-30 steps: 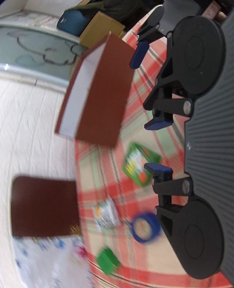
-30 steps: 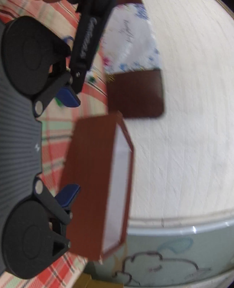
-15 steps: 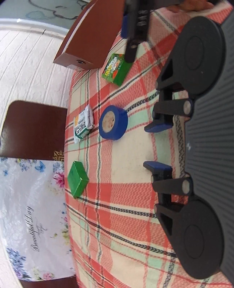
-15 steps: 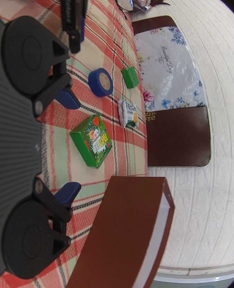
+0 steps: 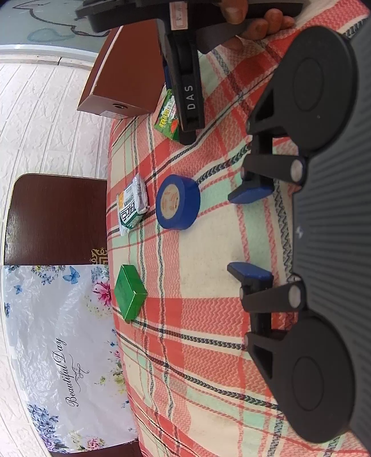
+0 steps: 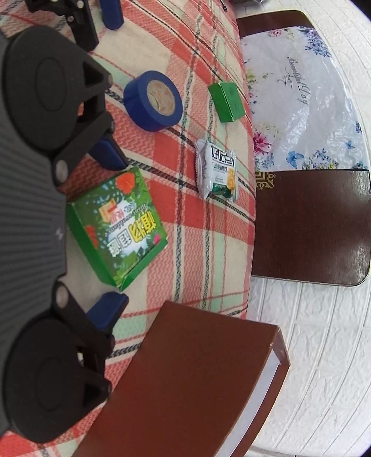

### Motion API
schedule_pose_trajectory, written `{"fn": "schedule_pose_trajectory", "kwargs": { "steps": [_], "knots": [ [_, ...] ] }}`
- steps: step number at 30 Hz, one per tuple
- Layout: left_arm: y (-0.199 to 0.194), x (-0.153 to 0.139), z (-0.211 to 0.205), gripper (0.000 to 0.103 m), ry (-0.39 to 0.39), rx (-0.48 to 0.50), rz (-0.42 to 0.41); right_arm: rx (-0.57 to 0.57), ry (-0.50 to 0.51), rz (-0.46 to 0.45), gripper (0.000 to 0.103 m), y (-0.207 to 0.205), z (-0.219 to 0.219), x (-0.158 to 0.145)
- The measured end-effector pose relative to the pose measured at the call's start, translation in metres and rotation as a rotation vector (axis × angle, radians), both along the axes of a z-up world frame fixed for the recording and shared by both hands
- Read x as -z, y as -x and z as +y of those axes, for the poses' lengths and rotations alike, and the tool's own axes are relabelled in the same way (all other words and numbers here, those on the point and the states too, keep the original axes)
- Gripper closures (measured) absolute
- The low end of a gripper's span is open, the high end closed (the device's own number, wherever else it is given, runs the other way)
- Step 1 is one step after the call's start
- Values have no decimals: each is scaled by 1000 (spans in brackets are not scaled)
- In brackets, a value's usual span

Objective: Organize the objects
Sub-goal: 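Grasp the green printed box with the right gripper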

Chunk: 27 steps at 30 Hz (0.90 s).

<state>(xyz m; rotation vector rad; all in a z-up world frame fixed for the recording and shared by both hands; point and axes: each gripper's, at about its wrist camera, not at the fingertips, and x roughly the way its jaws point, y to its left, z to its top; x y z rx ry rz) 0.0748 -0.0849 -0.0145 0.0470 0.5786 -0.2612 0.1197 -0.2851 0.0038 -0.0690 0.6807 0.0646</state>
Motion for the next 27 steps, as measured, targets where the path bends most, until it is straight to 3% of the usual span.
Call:
{"fn": "schedule_pose_trajectory", "kwargs": {
  "steps": [3, 6, 9, 15, 19, 22, 25, 27],
  "knots": [
    [1, 0, 0, 55, -1, -1, -1, -6, 22, -16, 32, 9, 6, -2],
    [1, 0, 0, 55, -1, -1, 0, 4, -14, -14, 37, 22, 6, -3],
    [1, 0, 0, 54, 0, -1, 0, -8, -46, -6, 37, 45, 8, -4],
    [1, 0, 0, 52, 12, 3, 5, -87, -4, -28, 35, 99, 32, -4],
    [-1, -3, 1, 49, 18, 1, 29, -83, 18, -38, 32, 102, 37, -4],
    [1, -14, 9, 39, 116, -7, 119, -80, -30, -27, 26, 100, 27, -3],
    [1, -24, 10, 40, 280, 52, 232, -84, -41, -26, 22, 101, 29, -1],
    [0, -30, -1, 40, 321, 104, 265, -88, -41, -27, 21, 100, 30, 0]
  ]
}}
